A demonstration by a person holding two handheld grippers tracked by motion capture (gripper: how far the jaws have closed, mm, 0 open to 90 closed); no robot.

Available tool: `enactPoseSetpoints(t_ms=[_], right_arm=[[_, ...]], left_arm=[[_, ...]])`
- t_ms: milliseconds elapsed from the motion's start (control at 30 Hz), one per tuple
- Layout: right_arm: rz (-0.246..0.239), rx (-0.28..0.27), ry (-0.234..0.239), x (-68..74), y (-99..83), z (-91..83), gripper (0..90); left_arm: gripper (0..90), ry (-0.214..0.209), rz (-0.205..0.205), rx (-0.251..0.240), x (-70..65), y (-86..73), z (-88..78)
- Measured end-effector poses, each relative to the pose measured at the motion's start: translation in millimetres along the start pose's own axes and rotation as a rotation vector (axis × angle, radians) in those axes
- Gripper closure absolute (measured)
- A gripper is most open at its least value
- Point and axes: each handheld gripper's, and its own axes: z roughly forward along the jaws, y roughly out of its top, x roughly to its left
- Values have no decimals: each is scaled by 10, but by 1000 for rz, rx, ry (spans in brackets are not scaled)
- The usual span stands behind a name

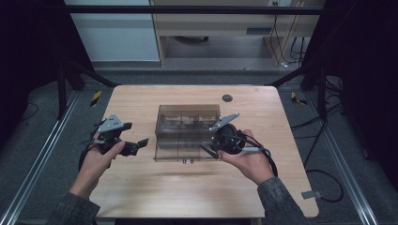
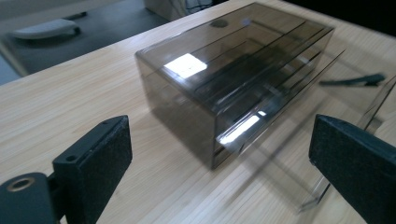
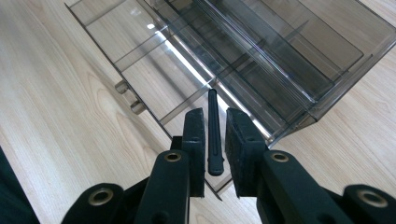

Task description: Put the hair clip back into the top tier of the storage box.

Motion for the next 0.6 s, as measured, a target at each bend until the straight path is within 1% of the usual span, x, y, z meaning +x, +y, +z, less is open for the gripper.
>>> enactPoseSetpoints(t_ms=[33,67,100,133,200,300,333,400,467,533,600], right_arm=[[-4,0,1,1,-1,1,781],[-4,0,1,1,-1,1,781],[2,-15,0,11,-3,-11,781],[3,-21,0,16,-5,-16,780],[9,-38,-4,31,-18,-29,780],[23,-51,-3,46,-51,-27,780],[23,-54,-3,50,-62,-21,780],[34,-59,-7,61,-83,-10,780],[42,-68,-5,70,-102,5,780],[49,-79,-6,83,-116,14,780],[45,-78,-7,100,-126,18,779]], left_arm=[[59,-3,4,4,-2,45,19],[59,-3,4,4,-2,45,19],[59,-27,-9,-2,-9,127,61],[59,-33,-6,-1,-13,165,86],[59,-28,13,16,-31,234,142],[59,-32,26,41,-61,318,219],[59,-32,26,41,-61,318,219],[59,-54,30,47,-84,386,272],[58,-47,28,50,-85,430,309],[58,-50,30,52,-84,441,325],[58,-65,20,58,-80,472,385]])
